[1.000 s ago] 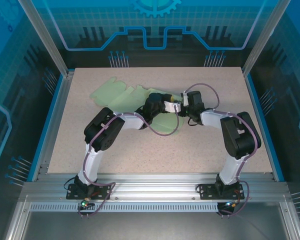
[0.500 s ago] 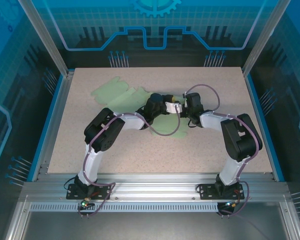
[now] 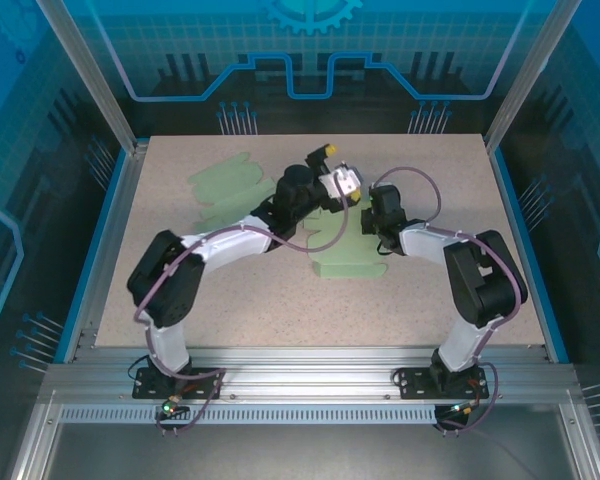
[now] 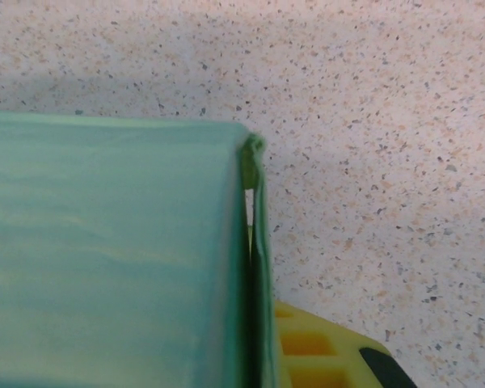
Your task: Fold the paper box
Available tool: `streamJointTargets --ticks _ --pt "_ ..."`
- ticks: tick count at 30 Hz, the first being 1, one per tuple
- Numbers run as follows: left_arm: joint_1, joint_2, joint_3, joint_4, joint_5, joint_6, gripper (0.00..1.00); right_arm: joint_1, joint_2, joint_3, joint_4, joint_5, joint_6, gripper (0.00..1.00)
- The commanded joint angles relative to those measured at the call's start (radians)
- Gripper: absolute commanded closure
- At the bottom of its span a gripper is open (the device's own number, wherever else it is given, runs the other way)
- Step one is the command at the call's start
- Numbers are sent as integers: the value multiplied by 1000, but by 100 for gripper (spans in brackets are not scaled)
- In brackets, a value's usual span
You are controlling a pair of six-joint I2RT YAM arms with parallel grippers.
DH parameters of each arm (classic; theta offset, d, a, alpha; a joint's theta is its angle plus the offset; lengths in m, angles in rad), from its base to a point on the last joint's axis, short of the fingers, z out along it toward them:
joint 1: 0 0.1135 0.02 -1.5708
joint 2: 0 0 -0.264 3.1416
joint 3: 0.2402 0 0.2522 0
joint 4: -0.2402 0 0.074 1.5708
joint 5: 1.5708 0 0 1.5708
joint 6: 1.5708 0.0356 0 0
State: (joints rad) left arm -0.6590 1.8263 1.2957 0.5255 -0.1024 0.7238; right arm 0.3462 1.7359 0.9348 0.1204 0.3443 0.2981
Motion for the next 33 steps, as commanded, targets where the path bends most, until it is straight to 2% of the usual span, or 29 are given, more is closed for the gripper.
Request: streamJointTargets --ticks 1,3,6,10,13,22,33 --pt "8 -80 57 -123 -110 -284 1 11 -62 -6 -11 33 7 99" --pt "31 -106 120 -294 -132 -440 1 11 -83 -16 -16 32 5 100" --pt "91 -114 199 -540 -63 -698 1 11 -115 -32 -21 27 6 100" --pt "164 -102 214 -708 48 -897 1 12 -158 -49 -39 -5 35 100" --pt "184 -95 192 -743 102 -937 1 13 -187 -50 -54 -25 66 100" --pt "186 -16 200 -787 220 -947 1 25 -223 -49 -93 -37 97 100" --pt "185 -11 149 -801 124 -942 2 26 -242 -50 -103 -34 104 100"
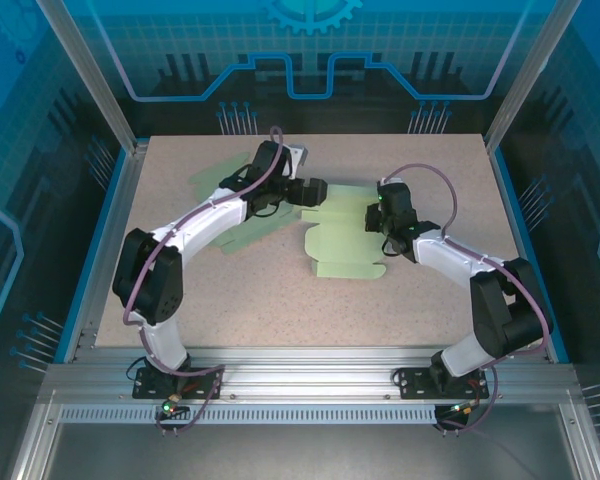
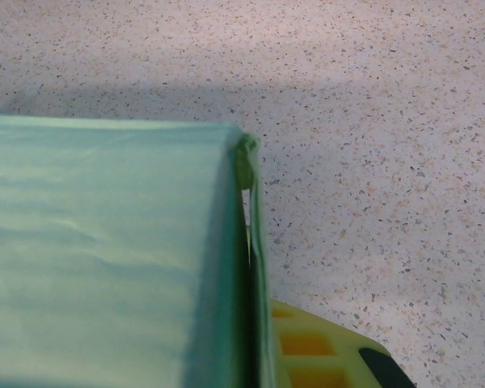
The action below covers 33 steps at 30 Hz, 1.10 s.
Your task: Fold the paper box
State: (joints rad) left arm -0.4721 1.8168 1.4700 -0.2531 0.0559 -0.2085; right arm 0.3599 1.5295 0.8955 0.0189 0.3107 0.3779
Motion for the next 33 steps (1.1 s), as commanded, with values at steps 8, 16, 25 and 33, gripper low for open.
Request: streamJointTargets --ticks 8,16,25,33 --pt "1 -32 -57 -24 -51 -5 5 13 -26 -10 -11 -4 26 100" --pt "3 -12 -73 42 41 -33 5 22 -26 -10 -7 -30 38 100" --pt "-1 11 -97 205 95 -177 4 48 -22 -3 -36 -12 66 99" --pt "61 -124 -305 260 79 -291 5 48 -11 9 -69 18 99 99"
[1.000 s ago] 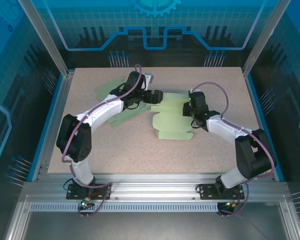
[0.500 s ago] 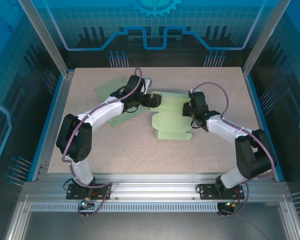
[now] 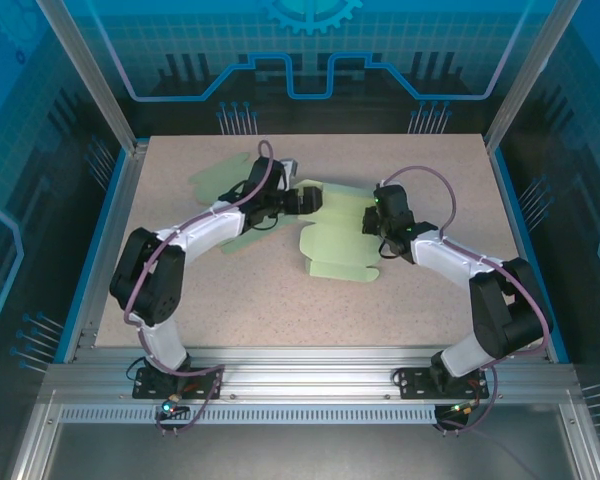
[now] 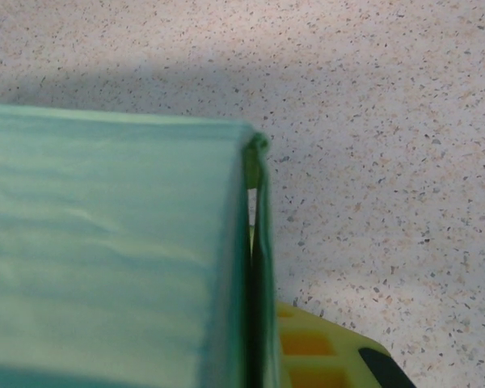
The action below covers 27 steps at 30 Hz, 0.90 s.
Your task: Fold the paper box
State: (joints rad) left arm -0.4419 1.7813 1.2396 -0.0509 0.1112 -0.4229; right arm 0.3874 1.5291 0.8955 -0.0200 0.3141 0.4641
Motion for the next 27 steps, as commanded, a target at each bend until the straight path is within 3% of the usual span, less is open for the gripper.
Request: streamJointTargets --ticks 1,6,10,18,27 --pt "35 -114 -116 69 28 -90 5 21 -11 10 -29 14 14 99" --pt "37 -194 -280 164 101 -188 8 27 -10 8 -18 19 12 99" --pt "18 -178 -381 388 164 -290 15 34 -9 10 -21 33 7 99" --pt "-50 -60 -416 668 129 -367 19 39 -18 8 -19 36 10 99" --pt "-54 -37 -404 726 106 -365 25 42 -21 1 -11 36 13 99"
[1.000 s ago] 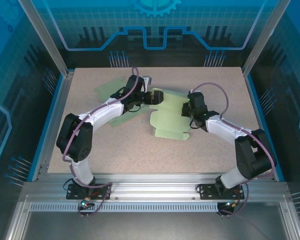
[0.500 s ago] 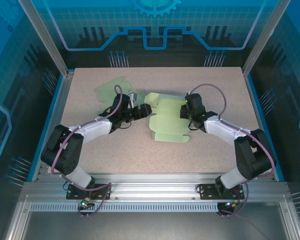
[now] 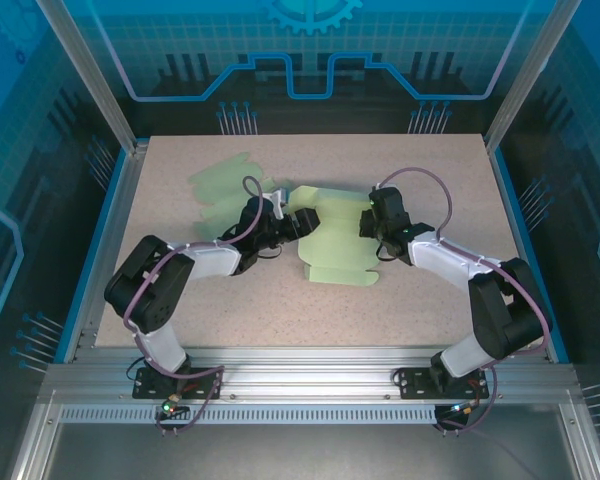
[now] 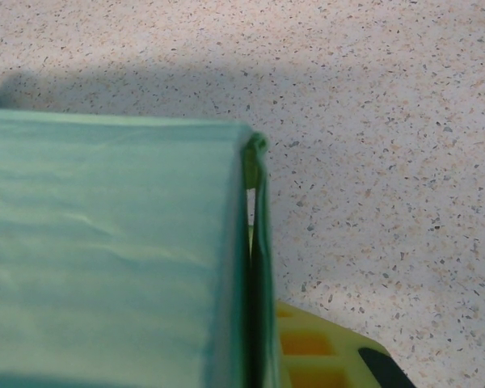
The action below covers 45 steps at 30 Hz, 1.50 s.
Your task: Fold the paper box
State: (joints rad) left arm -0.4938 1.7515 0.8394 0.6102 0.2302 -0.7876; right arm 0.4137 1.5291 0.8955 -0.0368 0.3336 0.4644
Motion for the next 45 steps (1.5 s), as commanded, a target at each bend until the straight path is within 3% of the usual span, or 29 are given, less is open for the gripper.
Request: streamJointTargets --ticks 1,4,18,27,35,40,45 --pt "-4 -12 -5 66 -12 4 28 15 -20 0 8 16 13 99" --pt "-14 -34 -11 63 -17 24 38 16 -9 2 8 16 15 99" --pt "-66 33 77 36 13 65 44 33 6 1 11 3 26 99" --pt "-56 -66 12 -13 -7 159 43 34 11 8 -9 22 26 99" --pt "-56 -306 -92 -121 81 258 31 35 15 24 -29 20 23 99" --pt "-45 -486 -85 -322 -63 370 30 34 2 27 -43 10 22 99" --pt "31 -514 -12 -474 -266 431 30 36 -39 18 -57 -10 21 99"
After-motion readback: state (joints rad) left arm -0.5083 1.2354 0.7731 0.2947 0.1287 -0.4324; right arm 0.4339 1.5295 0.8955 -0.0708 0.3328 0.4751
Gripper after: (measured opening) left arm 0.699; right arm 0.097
